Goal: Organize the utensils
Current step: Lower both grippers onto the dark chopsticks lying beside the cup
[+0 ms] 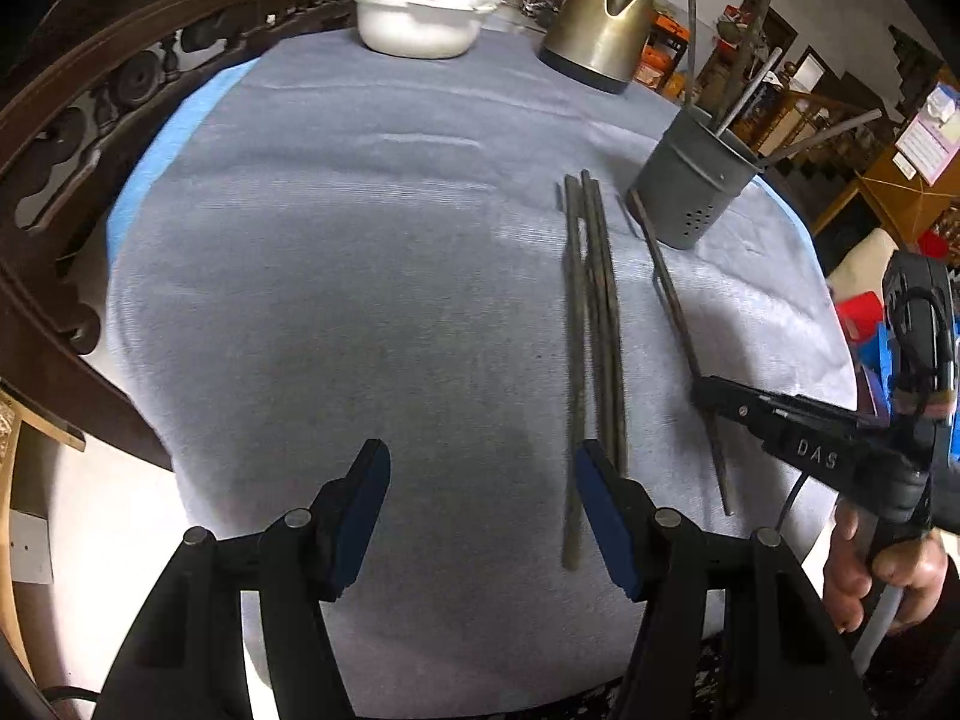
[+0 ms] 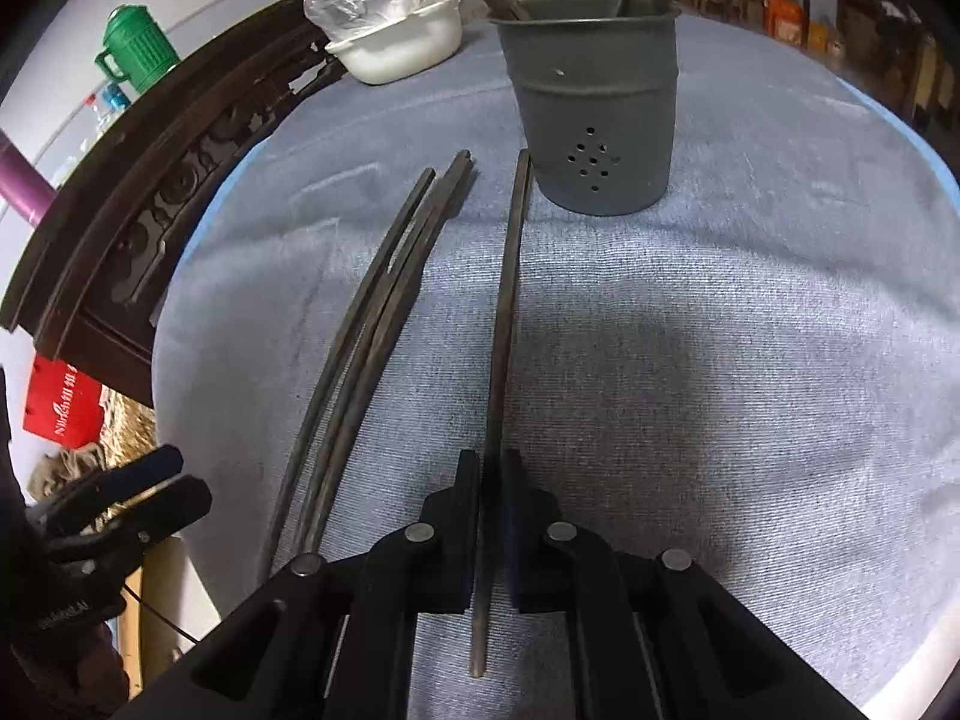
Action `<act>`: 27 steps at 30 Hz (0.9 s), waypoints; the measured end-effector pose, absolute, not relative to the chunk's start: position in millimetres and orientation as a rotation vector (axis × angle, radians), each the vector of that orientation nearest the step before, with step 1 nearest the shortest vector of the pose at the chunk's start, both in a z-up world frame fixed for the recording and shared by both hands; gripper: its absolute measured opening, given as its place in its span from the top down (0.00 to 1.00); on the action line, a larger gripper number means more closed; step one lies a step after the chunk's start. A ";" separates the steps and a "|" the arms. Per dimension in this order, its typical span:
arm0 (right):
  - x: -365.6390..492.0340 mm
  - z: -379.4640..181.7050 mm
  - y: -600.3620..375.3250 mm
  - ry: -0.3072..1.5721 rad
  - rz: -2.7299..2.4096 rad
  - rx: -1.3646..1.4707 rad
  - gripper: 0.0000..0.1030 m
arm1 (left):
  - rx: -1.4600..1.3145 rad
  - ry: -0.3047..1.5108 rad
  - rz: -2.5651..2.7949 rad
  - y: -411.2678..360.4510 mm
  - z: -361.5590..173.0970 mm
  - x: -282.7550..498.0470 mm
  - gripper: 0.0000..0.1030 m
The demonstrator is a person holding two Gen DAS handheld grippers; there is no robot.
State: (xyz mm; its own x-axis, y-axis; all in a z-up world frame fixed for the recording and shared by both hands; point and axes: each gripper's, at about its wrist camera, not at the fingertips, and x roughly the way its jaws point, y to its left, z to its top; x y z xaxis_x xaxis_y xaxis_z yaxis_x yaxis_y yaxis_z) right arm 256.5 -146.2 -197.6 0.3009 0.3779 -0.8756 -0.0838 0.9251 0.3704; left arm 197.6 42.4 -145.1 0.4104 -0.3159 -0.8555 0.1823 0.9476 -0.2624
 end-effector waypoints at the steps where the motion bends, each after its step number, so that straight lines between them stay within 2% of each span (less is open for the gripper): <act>1: 256.1 -198.2 -148.3 1.231 0.311 0.281 0.92 | -0.135 1.111 -0.316 39.8 -145.9 200.4 0.37; 27: 228.3 -202.5 -188.7 1.211 0.372 0.370 0.92 | -0.006 1.176 -0.364 -14.1 -159.4 287.9 0.37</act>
State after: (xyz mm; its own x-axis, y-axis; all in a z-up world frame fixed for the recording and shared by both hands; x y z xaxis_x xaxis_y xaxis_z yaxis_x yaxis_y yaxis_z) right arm 228.3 -188.7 -202.5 0.3075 0.4660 -0.8296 -0.0795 0.8814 0.4656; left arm 287.9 -14.1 -159.4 0.3335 -0.2819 -0.8996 0.2755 0.9417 -0.1930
